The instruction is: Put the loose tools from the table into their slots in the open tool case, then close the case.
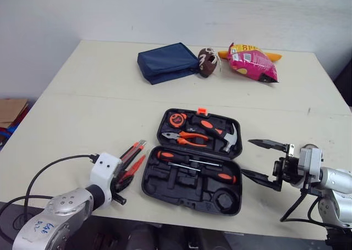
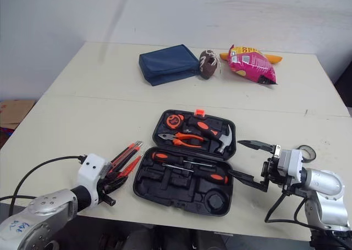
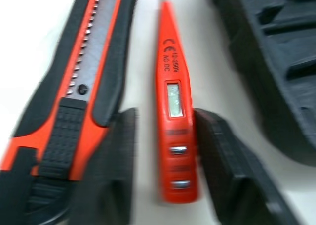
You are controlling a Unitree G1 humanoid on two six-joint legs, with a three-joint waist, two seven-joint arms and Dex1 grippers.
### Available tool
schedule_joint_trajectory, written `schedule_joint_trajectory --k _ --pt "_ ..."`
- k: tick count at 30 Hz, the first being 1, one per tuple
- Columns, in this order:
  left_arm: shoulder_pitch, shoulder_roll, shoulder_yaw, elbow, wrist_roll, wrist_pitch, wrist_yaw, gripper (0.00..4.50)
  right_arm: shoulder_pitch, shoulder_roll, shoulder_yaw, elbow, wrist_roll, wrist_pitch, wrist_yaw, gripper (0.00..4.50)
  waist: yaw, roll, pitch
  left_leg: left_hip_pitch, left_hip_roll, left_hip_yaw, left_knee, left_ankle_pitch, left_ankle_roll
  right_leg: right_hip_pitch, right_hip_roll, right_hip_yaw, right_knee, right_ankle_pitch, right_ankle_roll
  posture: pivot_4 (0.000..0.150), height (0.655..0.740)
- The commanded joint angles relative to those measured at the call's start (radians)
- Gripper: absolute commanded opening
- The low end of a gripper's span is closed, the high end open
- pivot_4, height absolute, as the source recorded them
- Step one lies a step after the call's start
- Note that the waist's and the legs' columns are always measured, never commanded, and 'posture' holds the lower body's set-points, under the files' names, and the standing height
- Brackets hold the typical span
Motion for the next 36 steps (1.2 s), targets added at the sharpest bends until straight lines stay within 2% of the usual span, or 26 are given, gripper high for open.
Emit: schedule_joint_trajectory --k 1,7,11,14,20,23,25,26,29,31,36 --pt "0.009 0.008 -0.04 0.034 -0.01 0.03 -0.026 0.29 0.007 0.0 -0.011 -0.039 0.008 -0.015 -0.009 4.5 0.001 0.0 0.0 0.0 0.0 0.0 0.0 0.0 0.0 0.0 0.0 0.0 0.0 0.0 0.0 0.15 0.74" --pt "0.009 0.025 -0.022 0.041 0.015 -0.014 -0.033 0.29 0.013 -0.002 0.0 -0.081 0.002 0.007 -0.04 4.5 0.001 0.001 -0.001 0.0 0.0 0.0 0.0 0.0 0.0 0.0 0.0 0.0 0.0 0.0 0.0 0.15 0.74" --pt "0.0 0.013 0.081 0.051 0.014 -0.202 -0.101 0.29 0.019 -0.008 0.003 -0.117 0.002 0.031 -0.063 4.5 0.0 -0.001 0.001 -0.001 0.0 0.0 0.0 0.0 0.0 -0.001 0.0 0.0 0.0 0.0 0.0 0.15 0.74" --pt "-0.009 0.05 0.164 0.07 -0.021 -0.334 -0.221 0.29 0.023 -0.016 0.0 -0.156 0.007 0.059 -0.082 4.5 0.0 -0.004 0.002 -0.002 0.0 0.0 0.0 0.0 0.0 -0.002 0.0 -0.001 0.0 0.0 0.0 0.15 0.74" --pt "-0.032 0.26 0.236 0.204 -0.076 -0.588 -0.632 0.29 0.007 -0.042 -0.006 -0.198 0.017 0.116 -0.095 4.5 -0.003 -0.003 0.003 -0.002 0.001 0.0 -0.002 -0.001 -0.002 -0.003 0.0 -0.001 0.0 -0.001 -0.002 0.15 0.74" --pt "-0.084 0.409 0.148 0.283 -0.033 -0.713 -0.852 0.29 -0.006 -0.051 -0.01 -0.208 0.016 0.139 -0.109 4.5 -0.002 -0.003 0.004 -0.002 0.001 0.0 -0.002 -0.001 -0.002 -0.004 0.0 -0.002 0.0 -0.002 -0.003 0.15 0.74" --pt "-0.12 0.476 0.076 0.333 0.02 -0.8 -0.942 0.29 -0.009 -0.054 -0.006 -0.219 0.02 0.153 -0.11 4.5 -0.002 -0.002 0.004 -0.003 0.001 0.0 -0.003 -0.001 -0.002 -0.004 0.0 -0.002 -0.001 -0.002 -0.003 0.15 0.74" --pt "-0.19 0.49 0.012 0.358 0.036 -0.805 -0.961 0.29 -0.009 -0.058 -0.007 -0.228 0.027 0.163 -0.109 4.5 -0.002 -0.001 0.005 -0.002 0.001 0.0 -0.004 -0.001 -0.002 -0.004 -0.001 -0.002 -0.001 -0.002 -0.003 0.15 0.74" --pt "-0.408 0.505 -0.173 0.36 0.015 -0.675 -1.008 0.29 0.016 -0.09 -0.006 -0.282 0.069 0.225 -0.08 4.5 0.005 0.001 0.008 -0.004 0.0 -0.001 -0.003 -0.002 -0.002 -0.004 -0.001 -0.003 -0.001 -0.002 -0.003 0.15 0.74" --pt "-0.507 0.488 -0.262 0.369 0.062 -0.666 -1.015 0.29 0.041 -0.113 -0.009 -0.315 0.081 0.242 -0.052 4.5 0.002 0.001 0.008 -0.005 0.0 -0.001 -0.003 -0.002 -0.002 -0.005 0.0 -0.003 -0.001 -0.001 -0.002 0.15 0.74" --pt "-0.64 0.461 -0.411 0.386 0.14 -0.623 -1.017 0.29 0.101 -0.112 -0.046 -0.346 0.083 0.262 -0.09 4.5 -0.013 0.0 0.009 -0.006 0.001 0.0 -0.002 -0.002 -0.006 -0.006 0.002 0.001 -0.002 -0.004 0.003 0.15 0.74"
